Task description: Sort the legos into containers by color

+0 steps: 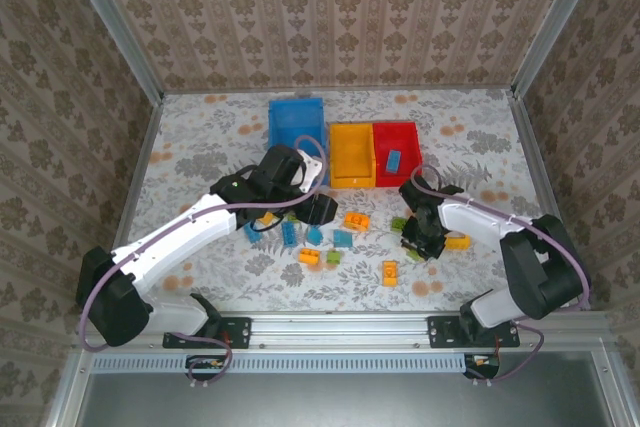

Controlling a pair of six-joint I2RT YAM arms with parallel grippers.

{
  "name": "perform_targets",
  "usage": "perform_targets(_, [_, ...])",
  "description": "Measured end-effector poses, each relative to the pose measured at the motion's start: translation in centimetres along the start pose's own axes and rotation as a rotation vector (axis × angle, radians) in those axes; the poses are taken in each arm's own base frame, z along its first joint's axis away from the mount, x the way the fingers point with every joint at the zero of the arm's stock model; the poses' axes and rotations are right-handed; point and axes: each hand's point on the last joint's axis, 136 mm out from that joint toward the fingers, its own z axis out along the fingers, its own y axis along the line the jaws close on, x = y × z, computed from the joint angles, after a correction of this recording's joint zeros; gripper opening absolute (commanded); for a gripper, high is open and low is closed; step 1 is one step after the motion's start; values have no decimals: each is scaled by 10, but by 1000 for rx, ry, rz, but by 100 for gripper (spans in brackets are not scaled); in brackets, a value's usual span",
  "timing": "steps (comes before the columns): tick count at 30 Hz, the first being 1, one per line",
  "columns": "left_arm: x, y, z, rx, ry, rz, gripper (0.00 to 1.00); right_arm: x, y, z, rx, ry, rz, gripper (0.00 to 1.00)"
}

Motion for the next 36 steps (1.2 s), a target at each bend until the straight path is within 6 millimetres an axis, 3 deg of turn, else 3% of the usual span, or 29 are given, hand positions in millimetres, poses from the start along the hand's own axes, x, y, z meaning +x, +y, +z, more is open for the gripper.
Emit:
perform_targets(3, [-5, 1, -3, -12, -18, -14, 65, -6, 15, -31, -47, -98, -93, 17])
perform_targets(7, [-21, 4, -18, -44, -86, -40, 65, -19, 69, -94, -212, -252, -233, 16])
perform_targets(10, [-39, 14, -32, -72, -156, -83, 66, -32, 111, -110, -265, -289, -292, 14])
perform_targets(16, [-70, 39, -51, -122, -272, -173, 66, -63, 191, -83, -235, -287, -383, 15])
perform_targets(21, [-75, 42, -55, -128, -292, -198, 66, -83, 232, -61, -205, -277, -403, 21])
perform_targets(23, [-75, 43, -55, -134, -293, -206, 66, -90, 239, -52, -194, -271, -401, 27])
perform_targets(29, [-70, 46, -64, -145, -309, -228, 66, -94, 236, -37, -147, -242, -398, 47])
perform_targets(36, [-67, 49, -71, -155, -320, -236, 66, -94, 234, -44, -145, -243, -399, 54])
